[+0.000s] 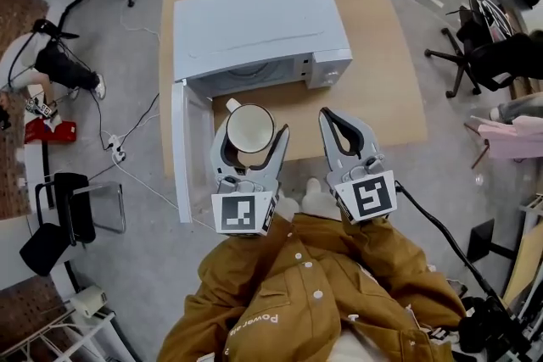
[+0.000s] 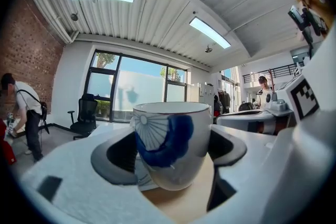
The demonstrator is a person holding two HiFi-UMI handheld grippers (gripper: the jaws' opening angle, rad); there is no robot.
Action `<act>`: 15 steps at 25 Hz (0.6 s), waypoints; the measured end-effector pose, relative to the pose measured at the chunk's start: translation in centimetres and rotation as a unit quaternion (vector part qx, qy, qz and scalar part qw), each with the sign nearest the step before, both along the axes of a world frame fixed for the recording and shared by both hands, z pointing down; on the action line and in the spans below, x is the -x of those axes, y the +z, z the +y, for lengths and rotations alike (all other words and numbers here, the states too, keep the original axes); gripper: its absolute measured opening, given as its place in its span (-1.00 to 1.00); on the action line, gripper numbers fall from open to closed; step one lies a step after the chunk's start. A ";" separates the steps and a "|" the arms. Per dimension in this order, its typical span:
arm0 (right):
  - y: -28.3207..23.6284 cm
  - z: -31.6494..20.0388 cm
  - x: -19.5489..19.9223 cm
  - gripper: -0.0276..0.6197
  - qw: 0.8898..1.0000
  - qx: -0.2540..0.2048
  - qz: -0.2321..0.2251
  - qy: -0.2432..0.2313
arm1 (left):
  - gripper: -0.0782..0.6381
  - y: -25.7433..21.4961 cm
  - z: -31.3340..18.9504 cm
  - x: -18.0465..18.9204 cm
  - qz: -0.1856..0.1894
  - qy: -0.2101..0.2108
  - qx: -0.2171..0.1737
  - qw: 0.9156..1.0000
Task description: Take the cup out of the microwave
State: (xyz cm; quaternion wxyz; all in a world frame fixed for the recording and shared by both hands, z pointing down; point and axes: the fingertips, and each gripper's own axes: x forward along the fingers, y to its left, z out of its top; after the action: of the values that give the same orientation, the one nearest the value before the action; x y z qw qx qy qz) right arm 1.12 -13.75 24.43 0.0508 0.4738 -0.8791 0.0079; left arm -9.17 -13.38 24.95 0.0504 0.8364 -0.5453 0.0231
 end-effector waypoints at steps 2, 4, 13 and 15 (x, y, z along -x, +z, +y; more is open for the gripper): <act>0.0 0.3 -0.4 -0.90 1.000 0.003 -0.002 0.001 | 0.29 0.0 0.5 -0.5 -0.002 0.003 0.002 1.000; -0.1 0.4 -1.0 -0.90 1.000 0.003 -0.002 0.003 | 0.29 -0.1 0.9 -1.1 -0.005 0.006 0.004 1.000; -1.1 -0.7 -0.9 -0.90 1.000 0.003 -0.002 0.005 | 0.29 -1.0 0.6 -0.8 0.003 0.004 0.009 1.000; -0.8 0.0 -0.7 -0.90 1.000 0.004 -0.002 0.005 | 0.29 -0.6 1.4 -0.7 0.003 0.005 0.009 1.000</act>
State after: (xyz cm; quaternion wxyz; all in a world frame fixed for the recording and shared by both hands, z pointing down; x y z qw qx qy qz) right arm 1.87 -13.77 23.61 0.0507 0.4779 -0.8769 0.0122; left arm -8.45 -11.95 24.33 0.0599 0.8386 -0.5408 0.0259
